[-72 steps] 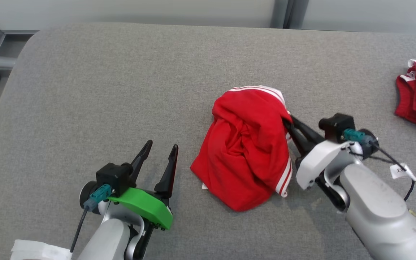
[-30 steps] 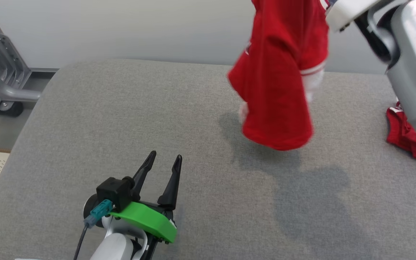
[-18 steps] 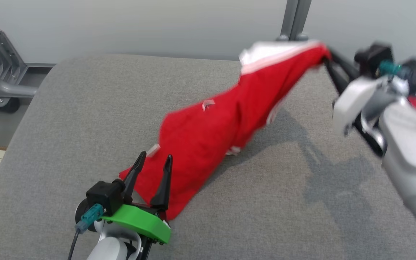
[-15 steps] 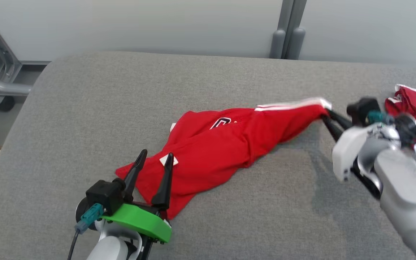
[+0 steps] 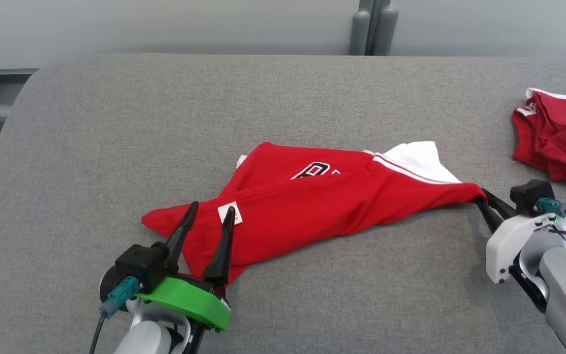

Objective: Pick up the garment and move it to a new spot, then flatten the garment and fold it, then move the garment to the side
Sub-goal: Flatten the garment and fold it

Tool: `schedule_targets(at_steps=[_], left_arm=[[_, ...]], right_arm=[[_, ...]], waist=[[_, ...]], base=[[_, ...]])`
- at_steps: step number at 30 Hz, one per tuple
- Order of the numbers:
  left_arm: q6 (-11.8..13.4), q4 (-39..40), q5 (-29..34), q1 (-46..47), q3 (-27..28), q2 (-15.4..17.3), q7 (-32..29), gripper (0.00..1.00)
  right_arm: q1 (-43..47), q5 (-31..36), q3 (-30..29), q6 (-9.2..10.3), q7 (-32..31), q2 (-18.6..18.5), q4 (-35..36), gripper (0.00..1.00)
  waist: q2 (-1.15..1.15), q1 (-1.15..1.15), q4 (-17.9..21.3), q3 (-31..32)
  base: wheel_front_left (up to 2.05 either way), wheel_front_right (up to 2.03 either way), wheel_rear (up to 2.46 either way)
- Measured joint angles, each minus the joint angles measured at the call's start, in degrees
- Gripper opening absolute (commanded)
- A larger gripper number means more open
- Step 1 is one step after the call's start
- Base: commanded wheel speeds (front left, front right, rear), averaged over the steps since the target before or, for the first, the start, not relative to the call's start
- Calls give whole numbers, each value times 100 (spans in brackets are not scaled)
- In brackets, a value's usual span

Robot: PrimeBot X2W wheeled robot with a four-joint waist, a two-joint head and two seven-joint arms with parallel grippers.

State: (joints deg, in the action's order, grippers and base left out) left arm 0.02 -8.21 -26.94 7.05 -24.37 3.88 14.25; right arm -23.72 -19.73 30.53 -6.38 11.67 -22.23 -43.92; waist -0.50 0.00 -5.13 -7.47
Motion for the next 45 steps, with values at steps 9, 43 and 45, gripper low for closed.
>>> schedule_targets(at_steps=[9, 43, 45], left_arm=[[71, -176, 3, -2, 88, 112, -103, 100], [505, -967, -471, -16, 906, 253, -714, 100], [505, -973, -471, -12, 901, 250, -714, 100]], right_arm=[[197, -45, -65, 156, 98, 49, -182, 23], [214, -198, -765, 149, 266, -281, 898, 100], [260, -198, -772, 149, 266, -279, 956, 100]], waist=[[0, 0, 69, -21], [0, 0, 806, -79], [0, 0, 796, -74]], base=[[0, 0, 0], [0, 0, 0], [0, 0, 0]])
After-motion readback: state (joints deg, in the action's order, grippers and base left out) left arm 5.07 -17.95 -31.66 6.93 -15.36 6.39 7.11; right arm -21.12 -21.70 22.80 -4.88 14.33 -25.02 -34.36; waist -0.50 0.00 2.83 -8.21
